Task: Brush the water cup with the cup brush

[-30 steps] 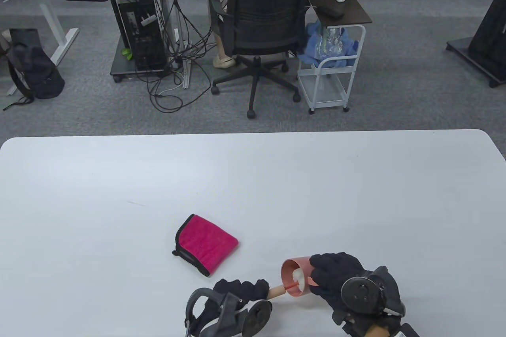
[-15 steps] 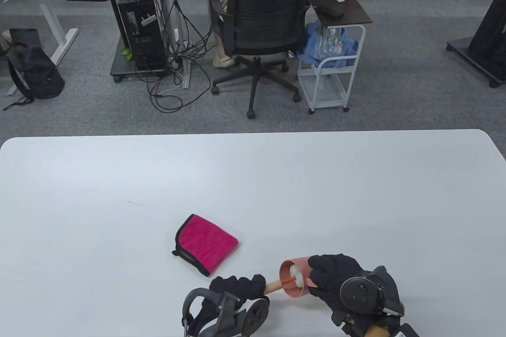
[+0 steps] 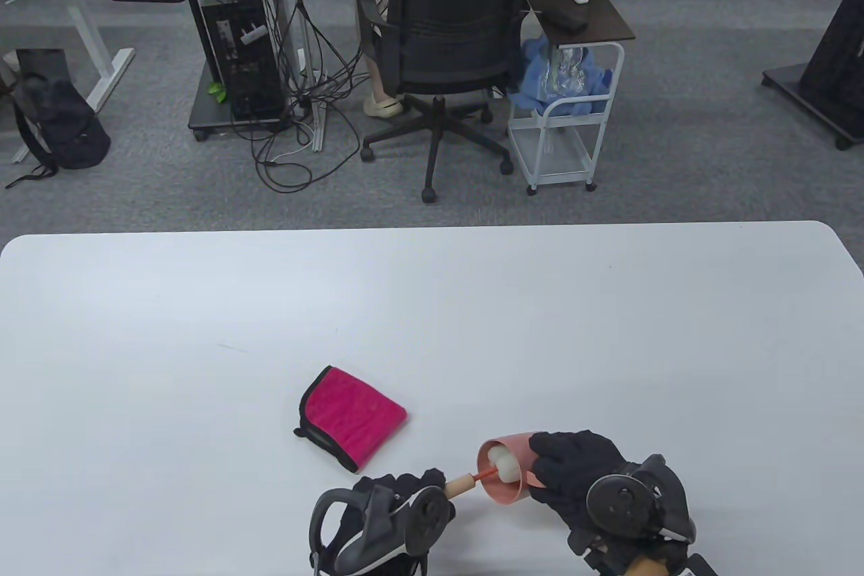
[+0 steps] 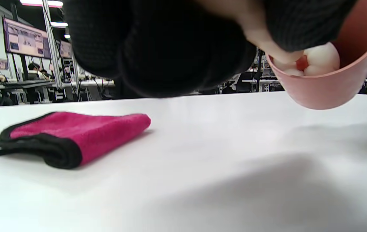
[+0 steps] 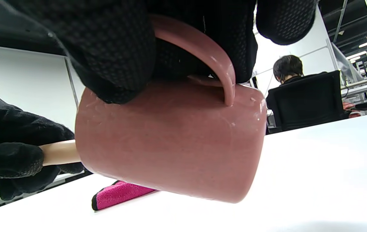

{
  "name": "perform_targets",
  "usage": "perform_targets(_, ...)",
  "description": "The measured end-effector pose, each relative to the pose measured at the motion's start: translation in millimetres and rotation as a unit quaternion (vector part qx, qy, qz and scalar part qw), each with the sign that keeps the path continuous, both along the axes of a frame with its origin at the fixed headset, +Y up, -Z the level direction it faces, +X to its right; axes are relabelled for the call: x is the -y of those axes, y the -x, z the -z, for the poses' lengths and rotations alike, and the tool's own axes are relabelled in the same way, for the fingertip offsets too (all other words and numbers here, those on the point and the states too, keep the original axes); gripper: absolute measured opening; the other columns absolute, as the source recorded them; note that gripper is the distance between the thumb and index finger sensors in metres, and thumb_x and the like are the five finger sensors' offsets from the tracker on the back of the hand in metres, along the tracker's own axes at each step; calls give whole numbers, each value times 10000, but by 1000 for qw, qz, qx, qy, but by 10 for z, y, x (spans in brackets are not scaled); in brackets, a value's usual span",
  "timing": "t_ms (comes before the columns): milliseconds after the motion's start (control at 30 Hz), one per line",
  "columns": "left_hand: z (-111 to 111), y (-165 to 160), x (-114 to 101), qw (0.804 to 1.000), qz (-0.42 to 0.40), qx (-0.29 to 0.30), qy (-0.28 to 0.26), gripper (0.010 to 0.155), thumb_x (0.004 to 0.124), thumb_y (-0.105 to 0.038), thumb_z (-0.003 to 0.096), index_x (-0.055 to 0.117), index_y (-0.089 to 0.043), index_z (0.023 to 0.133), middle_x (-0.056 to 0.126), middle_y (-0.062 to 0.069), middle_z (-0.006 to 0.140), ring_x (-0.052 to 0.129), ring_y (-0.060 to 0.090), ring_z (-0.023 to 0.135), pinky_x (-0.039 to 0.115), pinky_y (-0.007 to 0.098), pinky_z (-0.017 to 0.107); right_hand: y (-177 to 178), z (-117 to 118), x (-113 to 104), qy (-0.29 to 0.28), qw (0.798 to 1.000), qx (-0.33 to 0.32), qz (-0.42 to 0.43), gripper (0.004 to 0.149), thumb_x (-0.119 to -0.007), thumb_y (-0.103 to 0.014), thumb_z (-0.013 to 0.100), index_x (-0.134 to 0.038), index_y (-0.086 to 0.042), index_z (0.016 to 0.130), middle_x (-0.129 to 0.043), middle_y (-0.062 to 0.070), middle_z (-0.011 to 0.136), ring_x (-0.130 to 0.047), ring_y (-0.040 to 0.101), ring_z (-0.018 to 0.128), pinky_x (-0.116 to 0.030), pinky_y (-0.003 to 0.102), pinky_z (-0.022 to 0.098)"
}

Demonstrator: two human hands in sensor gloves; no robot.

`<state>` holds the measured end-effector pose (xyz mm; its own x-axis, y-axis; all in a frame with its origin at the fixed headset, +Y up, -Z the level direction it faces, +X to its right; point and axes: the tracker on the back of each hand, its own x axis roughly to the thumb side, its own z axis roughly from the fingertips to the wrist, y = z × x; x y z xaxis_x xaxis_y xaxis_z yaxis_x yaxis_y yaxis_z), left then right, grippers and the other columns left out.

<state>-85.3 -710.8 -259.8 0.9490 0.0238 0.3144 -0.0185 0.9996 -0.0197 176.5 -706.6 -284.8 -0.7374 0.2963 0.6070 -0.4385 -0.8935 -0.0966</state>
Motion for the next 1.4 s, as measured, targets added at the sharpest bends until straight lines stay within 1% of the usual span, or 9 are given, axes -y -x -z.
perform_targets(167, 25, 0, 43, 999, -13, 5, 35, 563, 737, -553, 405, 774, -287, 900, 961, -62, 592, 1009, 189, 307, 856, 437, 450, 5, -19, -27, -12, 1000, 6, 3, 326, -929, -323, 415, -897, -145, 686, -786, 137, 950, -831, 408, 812, -598, 580, 657)
perform_targets(367, 8, -39, 71, 997, -26, 27, 73, 564, 742, -550, 406, 772, -282, 901, 962, -66, 586, 1012, 183, 300, 862, 430, 449, -32, -2, -14, -2, 1000, 15, 6, 325, -932, -321, 413, -902, -147, 686, -795, 134, 947, -837, 403, 809, -600, 580, 656)
perform_targets(500, 13, -35, 87, 994, -53, 36, 88, 566, 746, -548, 405, 776, -273, 899, 964, -66, 581, 1011, 182, 293, 864, 428, 444, -56, 10, -15, 3, 1000, 17, 12, 326, -932, -323, 413, -902, -149, 686, -796, 132, 946, -840, 402, 797, -635, 555, 625)
perform_targets(600, 13, -37, 96, 993, -64, 45, 90, 566, 751, -545, 405, 780, -267, 897, 966, -63, 578, 1009, 185, 290, 863, 429, 443, -52, 15, -9, 9, 1000, 16, 11, 325, -931, -325, 412, -904, -150, 684, -799, 133, 944, -844, 402, 791, -648, 546, 612)
perform_targets(733, -2, -27, 74, 994, -67, 59, 71, 562, 752, -548, 405, 790, -268, 890, 970, -72, 569, 1006, 175, 282, 867, 418, 440, -50, 35, 16, 24, 999, 17, 11, 326, -928, -334, 411, -904, -154, 681, -809, 137, 935, -855, 401, 780, -661, 543, 604)
perform_targets(1033, 28, 74, 64, 987, -133, 58, 68, 559, 751, -544, 408, 792, -260, 888, 969, -69, 573, 1005, 177, 286, 865, 421, 446, -206, 48, -58, 27, 995, 27, 88, 330, -925, -352, 412, -909, -160, 679, -826, 143, 923, -880, 396, 763, -680, 540, 593)
perform_targets(1233, 41, 125, 65, 982, -166, 59, 65, 555, 745, -547, 410, 783, -269, 889, 957, -77, 600, 1007, 174, 324, 859, 419, 470, -402, 84, -67, 48, 989, 52, 132, 329, -921, -361, 411, -907, -171, 679, -825, 128, 926, -880, 388, 762, -680, 535, 594)
perform_targets(1300, 60, 163, 78, 977, -193, 55, 72, 550, 739, -548, 414, 776, -278, 892, 947, -79, 626, 1006, 172, 353, 852, 418, 487, -488, 102, -63, 58, 983, 62, 163, 328, -919, -366, 412, -908, -178, 680, -829, 127, 925, -886, 383, 757, -683, 535, 591)
perform_targets(1400, 78, 215, 98, 963, -248, 52, 89, 542, 736, -552, 421, 770, -294, 897, 923, -70, 671, 993, 182, 410, 828, 429, 520, -584, 111, -61, 67, 976, 72, 196, 328, -915, -374, 413, -909, -189, 684, -837, 129, 918, -889, 385, 752, -682, 536, 590)
